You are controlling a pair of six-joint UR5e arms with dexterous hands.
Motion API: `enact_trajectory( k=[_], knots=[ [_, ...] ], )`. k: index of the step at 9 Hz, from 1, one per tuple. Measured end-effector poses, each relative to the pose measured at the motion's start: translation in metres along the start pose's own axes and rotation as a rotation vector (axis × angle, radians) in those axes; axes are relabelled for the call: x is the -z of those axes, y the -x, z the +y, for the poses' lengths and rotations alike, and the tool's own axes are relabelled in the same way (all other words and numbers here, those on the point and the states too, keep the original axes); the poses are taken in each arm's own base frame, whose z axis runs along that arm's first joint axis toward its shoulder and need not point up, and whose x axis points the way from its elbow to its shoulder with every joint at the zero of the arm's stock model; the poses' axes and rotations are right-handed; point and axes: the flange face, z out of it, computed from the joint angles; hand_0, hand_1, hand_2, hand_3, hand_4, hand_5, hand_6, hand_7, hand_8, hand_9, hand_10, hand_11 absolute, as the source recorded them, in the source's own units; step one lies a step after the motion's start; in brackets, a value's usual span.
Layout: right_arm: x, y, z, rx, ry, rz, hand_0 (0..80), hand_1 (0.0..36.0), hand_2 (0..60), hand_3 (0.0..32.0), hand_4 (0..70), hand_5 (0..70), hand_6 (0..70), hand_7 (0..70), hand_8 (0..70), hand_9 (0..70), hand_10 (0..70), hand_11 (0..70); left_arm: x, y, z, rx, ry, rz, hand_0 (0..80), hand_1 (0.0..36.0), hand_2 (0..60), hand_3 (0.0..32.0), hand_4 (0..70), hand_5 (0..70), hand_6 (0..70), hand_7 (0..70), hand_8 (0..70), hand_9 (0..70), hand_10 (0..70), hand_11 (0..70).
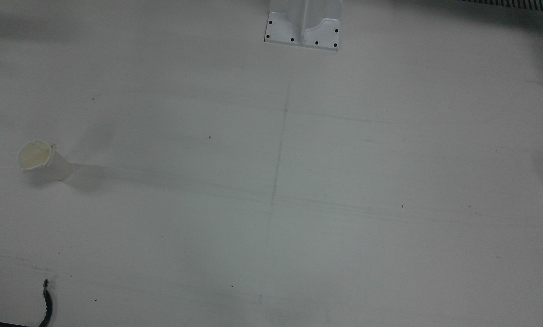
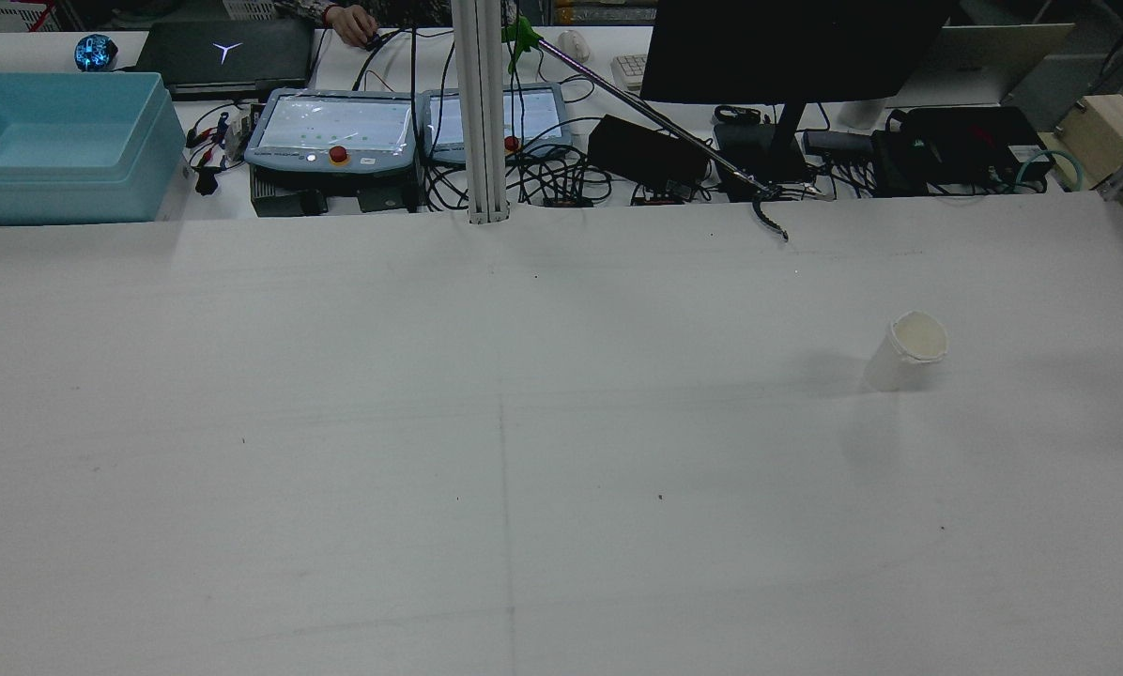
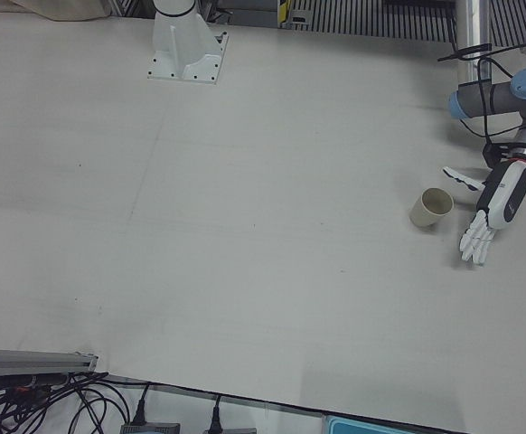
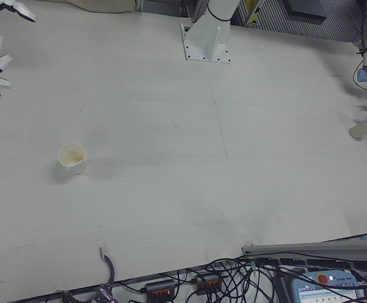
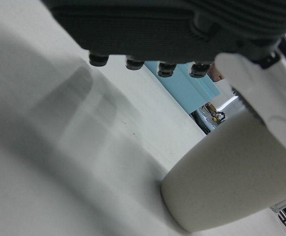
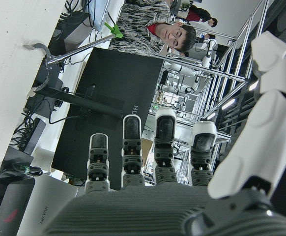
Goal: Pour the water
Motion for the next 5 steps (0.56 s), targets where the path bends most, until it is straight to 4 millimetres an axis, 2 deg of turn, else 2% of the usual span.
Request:
enact_trajectory(
  k=[1, 3, 4, 5],
  knots=[
    [-0.0005, -0.0012, 0.0007, 0.000, 0.001, 0.003, 45.9, 10.7, 24.7, 0.0, 20.1, 70.0, 34.9, 55.7, 22.3, 32.4, 14.0, 20.7, 0.0019, 0.0003, -0.0032, 0.017, -0.011, 0.023, 33.9, 0.4, 1.4, 14.8, 5.9, 0.0, 0.0, 7.1, 0.0, 0.0, 0.0, 0.0],
    [-0.0010, -0.0027, 0.0023, 0.000, 0.004, 0.008, 46.1, 10.9, 24.1, 0.0, 19.9, 70.0, 34.6, 55.4, 21.9, 31.8, 13.5, 20.1, -0.0031, -0.0040, -0.0033, 0.041, -0.015, 0.058, 43.3, 4.4, 1.7, 14.8, 8.1, 0.0, 0.0, 9.2, 0.0, 0.4, 0.0, 0.0],
    [-0.0011, -0.0031, 0.0027, 0.000, 0.005, 0.010, 46.0, 10.9, 24.1, 0.0, 20.0, 70.0, 34.8, 55.8, 21.9, 31.9, 13.7, 20.3, -0.0050, -0.0054, -0.0027, 0.043, -0.015, 0.064, 46.0, 6.9, 2.9, 16.0, 8.6, 0.0, 0.0, 9.7, 0.0, 0.5, 0.0, 0.1],
    [-0.0010, -0.0037, 0.0027, 0.001, 0.003, 0.012, 46.1, 10.9, 24.6, 0.0, 20.3, 70.0, 35.3, 56.4, 22.4, 32.6, 14.2, 21.1, -0.0058, -0.0058, -0.0023, 0.041, -0.014, 0.066, 46.0, 7.4, 4.0, 16.0, 8.8, 0.0, 0.0, 9.6, 0.0, 0.5, 0.0, 0.2]
  ],
)
